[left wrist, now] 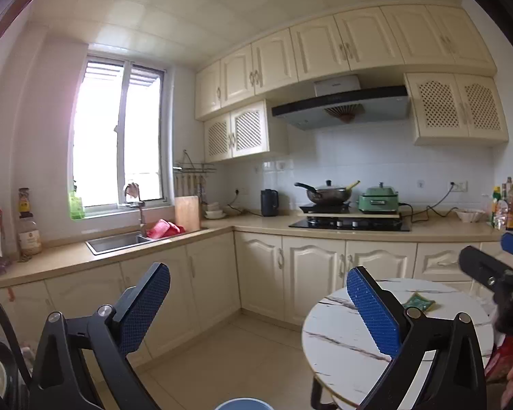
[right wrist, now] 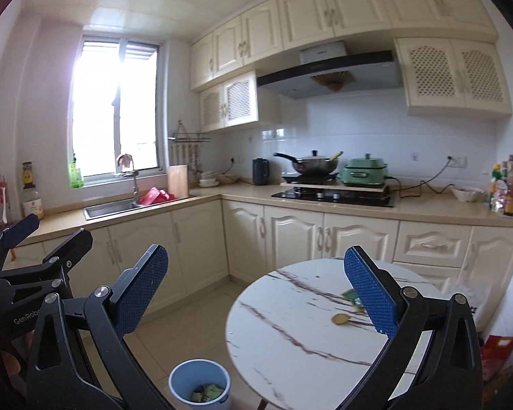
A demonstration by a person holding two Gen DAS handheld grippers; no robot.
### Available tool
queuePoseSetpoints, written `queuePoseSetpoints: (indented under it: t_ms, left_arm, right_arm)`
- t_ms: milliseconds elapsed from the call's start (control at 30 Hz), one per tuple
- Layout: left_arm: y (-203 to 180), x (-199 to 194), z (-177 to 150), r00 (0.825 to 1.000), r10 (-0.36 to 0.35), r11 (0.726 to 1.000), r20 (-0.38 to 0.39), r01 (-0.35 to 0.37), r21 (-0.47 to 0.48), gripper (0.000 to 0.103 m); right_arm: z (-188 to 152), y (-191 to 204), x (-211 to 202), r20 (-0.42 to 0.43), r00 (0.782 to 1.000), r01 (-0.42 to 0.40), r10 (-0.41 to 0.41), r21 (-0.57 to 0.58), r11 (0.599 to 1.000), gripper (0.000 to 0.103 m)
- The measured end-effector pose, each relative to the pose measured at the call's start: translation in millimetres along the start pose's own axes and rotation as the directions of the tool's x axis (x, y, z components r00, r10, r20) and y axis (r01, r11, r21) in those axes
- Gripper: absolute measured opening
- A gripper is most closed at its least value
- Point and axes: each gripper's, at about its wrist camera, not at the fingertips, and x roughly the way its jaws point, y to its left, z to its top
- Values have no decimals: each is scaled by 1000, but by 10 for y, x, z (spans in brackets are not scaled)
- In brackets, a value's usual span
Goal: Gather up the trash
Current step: 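Move both tools back toward the table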
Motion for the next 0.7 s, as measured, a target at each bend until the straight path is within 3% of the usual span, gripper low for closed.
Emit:
queuePoseSetpoints:
  t_ms: [167,267,333,400,500,700]
  left_arm:
    - [-140,605,248,996,-36,999,-85,37,17,102]
    - [-305,1021,282,982,-90,995,-168,94,17,102]
    - [-459,1319,309,963,-139,989,-231,147,15,102]
    - [-665,1662,294,931,-203,977,-304,215,6,102]
    - [-1049,2102,177,866,-292,948,-406,319,-2,102]
    - [-1970,2980,26,742,-366,894,-562,448,9,102]
  right_arm:
    - [-54,-466,129,-33,996,84,-83,29,996,103]
    - [-117,-811,282,-78,986,149,-146,42,988,103]
    - [-179,-1050,407,-119,978,179,-171,56,982,103]
    - [-261,-1295,555,-162,969,201,-188,73,977,103]
    - [-448,-1688,829,-242,947,242,-211,105,965,103]
    - [-883,-2359,1380,-396,886,317,-240,141,938,103]
